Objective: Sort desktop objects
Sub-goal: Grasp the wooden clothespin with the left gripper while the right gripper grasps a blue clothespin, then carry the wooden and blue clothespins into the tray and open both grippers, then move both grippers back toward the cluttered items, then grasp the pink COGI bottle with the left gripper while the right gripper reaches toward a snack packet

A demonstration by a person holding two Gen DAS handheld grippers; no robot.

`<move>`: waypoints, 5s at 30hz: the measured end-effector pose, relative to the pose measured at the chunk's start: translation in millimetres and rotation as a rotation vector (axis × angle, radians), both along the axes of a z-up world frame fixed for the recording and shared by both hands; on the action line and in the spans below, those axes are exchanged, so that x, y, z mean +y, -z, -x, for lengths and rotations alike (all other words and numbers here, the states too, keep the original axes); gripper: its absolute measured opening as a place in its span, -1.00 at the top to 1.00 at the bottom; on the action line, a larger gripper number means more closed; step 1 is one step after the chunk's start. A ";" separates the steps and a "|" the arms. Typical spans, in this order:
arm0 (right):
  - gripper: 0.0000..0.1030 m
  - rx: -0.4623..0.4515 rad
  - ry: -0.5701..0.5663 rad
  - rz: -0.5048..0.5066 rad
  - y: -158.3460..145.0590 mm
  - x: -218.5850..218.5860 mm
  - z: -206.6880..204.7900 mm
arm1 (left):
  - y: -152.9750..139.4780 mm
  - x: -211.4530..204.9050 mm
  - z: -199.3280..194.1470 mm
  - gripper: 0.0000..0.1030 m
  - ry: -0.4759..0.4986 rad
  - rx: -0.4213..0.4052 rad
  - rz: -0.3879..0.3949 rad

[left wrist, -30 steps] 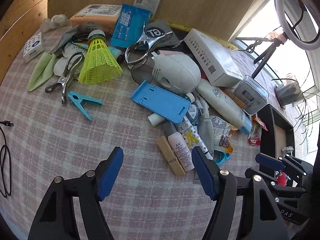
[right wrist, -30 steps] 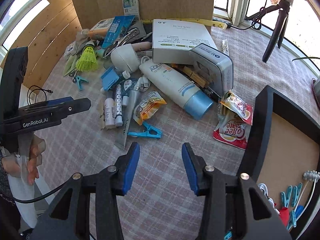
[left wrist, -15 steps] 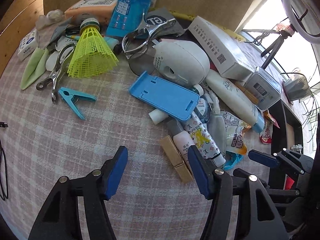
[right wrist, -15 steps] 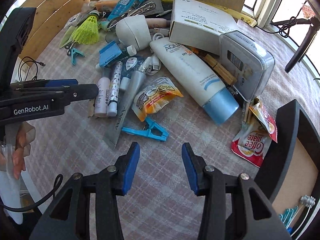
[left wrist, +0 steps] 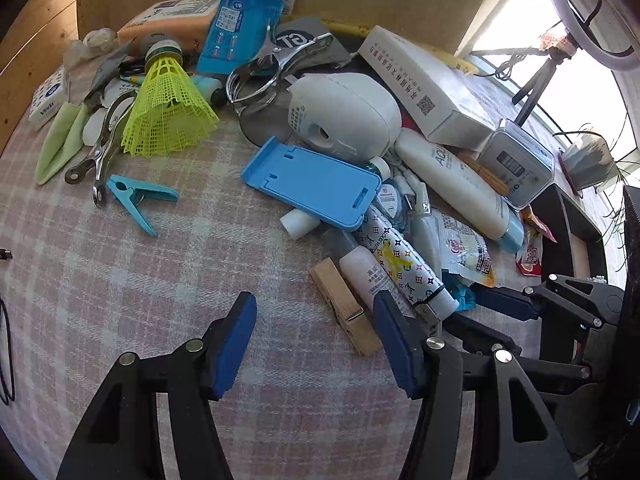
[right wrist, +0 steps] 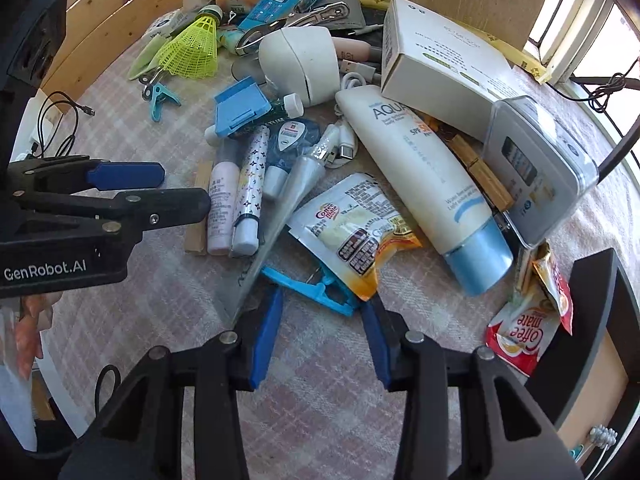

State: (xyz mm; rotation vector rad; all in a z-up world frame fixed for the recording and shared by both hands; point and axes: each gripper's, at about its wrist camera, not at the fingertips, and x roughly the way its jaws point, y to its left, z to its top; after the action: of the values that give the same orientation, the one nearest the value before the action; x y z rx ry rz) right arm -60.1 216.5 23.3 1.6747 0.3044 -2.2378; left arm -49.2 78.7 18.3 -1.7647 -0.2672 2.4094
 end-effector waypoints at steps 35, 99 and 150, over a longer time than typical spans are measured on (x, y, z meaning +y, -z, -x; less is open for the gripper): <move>0.71 0.000 0.149 0.121 -14.7 26.3 -33.5 | -3.4 -17.1 -21.7 0.76 -0.001 0.035 0.033; -0.07 0.216 0.668 0.097 -101.4 214.9 -109.7 | -67.5 147.9 -16.7 0.12 0.300 0.119 0.016; 0.47 -0.044 0.362 0.149 -3.9 39.6 22.5 | 6.3 -5.6 -12.1 0.63 -0.045 0.016 0.000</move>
State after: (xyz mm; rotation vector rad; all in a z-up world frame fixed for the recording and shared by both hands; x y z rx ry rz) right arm -82.6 256.1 27.2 1.8110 -0.1889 -2.3970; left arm -37.1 73.1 11.9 -1.7578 -0.3088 2.4529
